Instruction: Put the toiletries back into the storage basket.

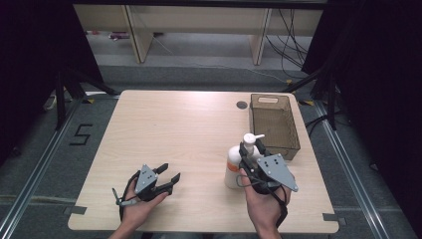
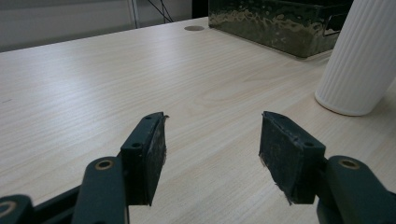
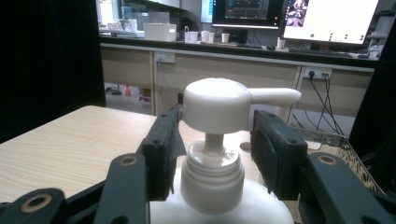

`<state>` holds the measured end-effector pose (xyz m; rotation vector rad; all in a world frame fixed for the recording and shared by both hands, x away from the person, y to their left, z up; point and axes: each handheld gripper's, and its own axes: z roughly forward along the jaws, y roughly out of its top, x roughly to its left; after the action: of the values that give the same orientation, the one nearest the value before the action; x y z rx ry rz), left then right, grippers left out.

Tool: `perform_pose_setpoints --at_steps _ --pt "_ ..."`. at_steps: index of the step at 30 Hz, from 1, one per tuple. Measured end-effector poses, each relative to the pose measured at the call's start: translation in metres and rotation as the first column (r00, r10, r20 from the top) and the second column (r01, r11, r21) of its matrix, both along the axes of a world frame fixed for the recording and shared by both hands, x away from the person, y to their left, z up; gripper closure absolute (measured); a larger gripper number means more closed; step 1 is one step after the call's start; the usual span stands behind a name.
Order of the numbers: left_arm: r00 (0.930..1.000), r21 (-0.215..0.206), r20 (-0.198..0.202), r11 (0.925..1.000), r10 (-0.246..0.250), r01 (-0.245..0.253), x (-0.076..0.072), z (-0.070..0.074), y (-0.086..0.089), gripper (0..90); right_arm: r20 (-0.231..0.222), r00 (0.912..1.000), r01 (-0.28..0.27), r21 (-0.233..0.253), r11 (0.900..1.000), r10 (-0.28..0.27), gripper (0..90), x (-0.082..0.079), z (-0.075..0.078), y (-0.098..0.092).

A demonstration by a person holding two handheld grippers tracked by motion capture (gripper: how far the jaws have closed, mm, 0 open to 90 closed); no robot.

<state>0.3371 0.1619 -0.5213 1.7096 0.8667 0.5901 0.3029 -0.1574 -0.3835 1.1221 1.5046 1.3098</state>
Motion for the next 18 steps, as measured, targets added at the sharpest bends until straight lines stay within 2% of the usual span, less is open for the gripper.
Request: perform_pose_setpoints --at_steps 2,4,5,6,10,11,12,13,14,15,18 --pt "1.0000 0.000 -0.001 1.0000 -0.002 0.002 0.0002 0.0000 0.0000 40.1 -0.018 0.9998 0.000 0.006 1.000 0.000 52.9 0.0016 0.0005 0.0015" --pt "1.0000 -0.001 -0.001 1.0000 -0.002 0.002 0.0003 0.0000 0.0000 40.1 -0.004 1.0000 0.009 -0.014 1.000 -0.009 53.1 0.0042 0.0008 0.0015" --pt "1.0000 0.000 -0.001 1.0000 -0.002 0.002 0.0003 0.0000 -0.0001 40.3 -0.017 0.9998 0.012 0.010 1.000 -0.011 53.7 0.0050 0.0005 0.0043" --pt "1.0000 -0.008 0.002 0.9999 -0.007 0.007 0.0010 -0.0006 -0.0004 40.3 -0.017 0.9998 0.012 0.010 1.000 -0.011 53.7 0.0050 0.0005 0.0043" --pt "1.0000 -0.004 -0.003 1.0000 -0.002 0.002 0.0004 0.0000 0.0001 40.2 0.004 0.9998 0.019 -0.015 1.000 -0.019 55.0 0.0082 0.0006 0.0053" --pt "1.0000 -0.006 -0.004 1.0000 -0.001 0.001 0.0004 0.0000 0.0003 40.2 -0.019 0.9995 0.026 0.015 1.000 -0.026 55.8 0.0073 0.0004 0.0076" --pt "1.0000 -0.006 -0.005 1.0000 0.000 0.000 0.0004 0.0000 0.0003 40.3 -0.020 0.9996 0.018 0.009 1.000 -0.018 56.8 0.0087 0.0004 0.0065" --pt "1.0000 -0.006 -0.005 1.0000 -0.001 0.001 0.0004 0.0000 0.0002 40.3 -0.002 0.9998 0.018 -0.008 1.000 -0.018 57.7 0.0100 0.0004 0.0055" --pt "1.0000 -0.012 -0.001 0.9999 -0.005 0.005 0.0010 -0.0005 -0.0002 40.3 -0.011 0.9996 0.027 -0.009 1.000 -0.027 58.6 0.0090 0.0007 0.0057" --pt "1.0000 -0.013 -0.001 0.9999 -0.006 0.006 0.0010 -0.0006 -0.0002 40.2 0.005 0.9993 0.036 -0.017 0.999 -0.036 59.2 0.0091 0.0007 0.0063" --pt "1.0000 -0.005 -0.004 1.0000 0.000 0.000 0.0004 0.0000 0.0003 40.3 -0.002 0.9995 0.032 -0.002 0.999 -0.032 59.9 0.0091 0.0003 0.0074"
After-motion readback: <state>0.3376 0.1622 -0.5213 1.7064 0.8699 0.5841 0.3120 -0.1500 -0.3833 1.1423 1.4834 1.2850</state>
